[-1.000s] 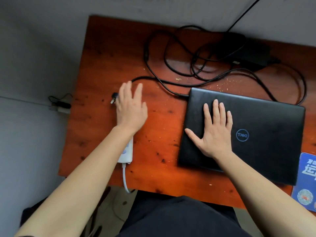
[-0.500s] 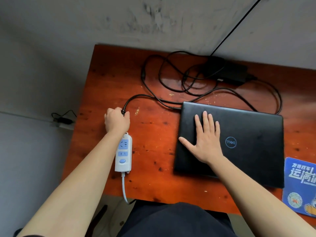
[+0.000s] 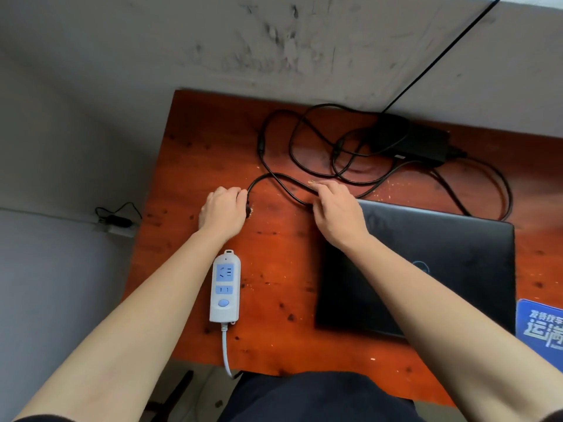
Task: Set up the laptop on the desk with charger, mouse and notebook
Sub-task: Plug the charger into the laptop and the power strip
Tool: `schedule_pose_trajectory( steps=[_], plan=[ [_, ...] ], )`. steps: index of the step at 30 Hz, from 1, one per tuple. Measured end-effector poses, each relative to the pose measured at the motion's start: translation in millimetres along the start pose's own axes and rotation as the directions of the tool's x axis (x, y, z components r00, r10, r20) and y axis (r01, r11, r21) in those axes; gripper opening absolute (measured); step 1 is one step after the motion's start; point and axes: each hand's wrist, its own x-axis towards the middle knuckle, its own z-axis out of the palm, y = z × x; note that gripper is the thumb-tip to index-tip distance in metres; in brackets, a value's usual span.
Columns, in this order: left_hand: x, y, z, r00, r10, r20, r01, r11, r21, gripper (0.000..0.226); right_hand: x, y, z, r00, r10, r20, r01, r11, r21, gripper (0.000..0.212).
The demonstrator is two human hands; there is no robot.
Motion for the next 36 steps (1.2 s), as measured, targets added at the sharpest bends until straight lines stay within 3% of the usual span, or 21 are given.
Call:
schedule_pose_trajectory(
  steps=[4,7,10,13,15,19,26,31,34,36],
  plan=[
    [20,-3,-11,0.999,0.048,-0.013,-0.048,0.999,-0.007,0.044,31,-15,9,0.992,0.016,0.126,-0.004,0.995,-0.098,0.042],
    [33,8,-16,0.981,0.186,0.054,-0.188,0.982,0.028,0.05,40,-15,17,0.985,0.106,0.136,-0.087,0.986,-0.14,0.036],
    [42,24,-17,0.909,0.4,0.113,-0.416,0.883,0.217,0.066,49,-11,17,0.973,0.158,0.169,-0.122,0.971,-0.203,0.043],
    [53,34,-13,0.847,0.488,0.212,-0.531,0.757,0.381,0.072,58,-9,11,0.981,0.116,0.153,-0.072,0.96,-0.271,0.043],
    [57,38,-11,0.851,0.488,0.196,-0.525,0.766,0.371,0.059,63,-5,4,0.985,0.112,0.133,-0.074,0.963,-0.259,0.038],
    [56,37,-11,0.884,0.468,0.017,-0.458,0.856,0.24,0.027,67,7,-17,0.99,0.117,0.073,-0.106,0.985,-0.136,0.044],
    [39,33,-9,0.934,0.352,0.064,-0.348,0.935,-0.065,0.043,68,7,-52,0.993,0.101,-0.065,-0.114,0.961,-0.25,0.04],
    [27,37,-22,0.941,0.308,0.141,-0.309,0.951,-0.013,0.051,64,-5,-84,0.991,-0.019,-0.131,-0.021,0.954,-0.301,0.043],
    [17,43,-31,0.951,0.305,0.06,-0.308,0.95,0.054,0.043,49,2,-99,0.984,0.096,-0.152,-0.138,0.945,-0.296,0.04],
    [13,43,-36,0.972,0.237,0.003,-0.236,0.97,0.061,0.041,41,9,-109,0.951,0.221,-0.216,-0.263,0.945,-0.194,0.042]
  ],
)
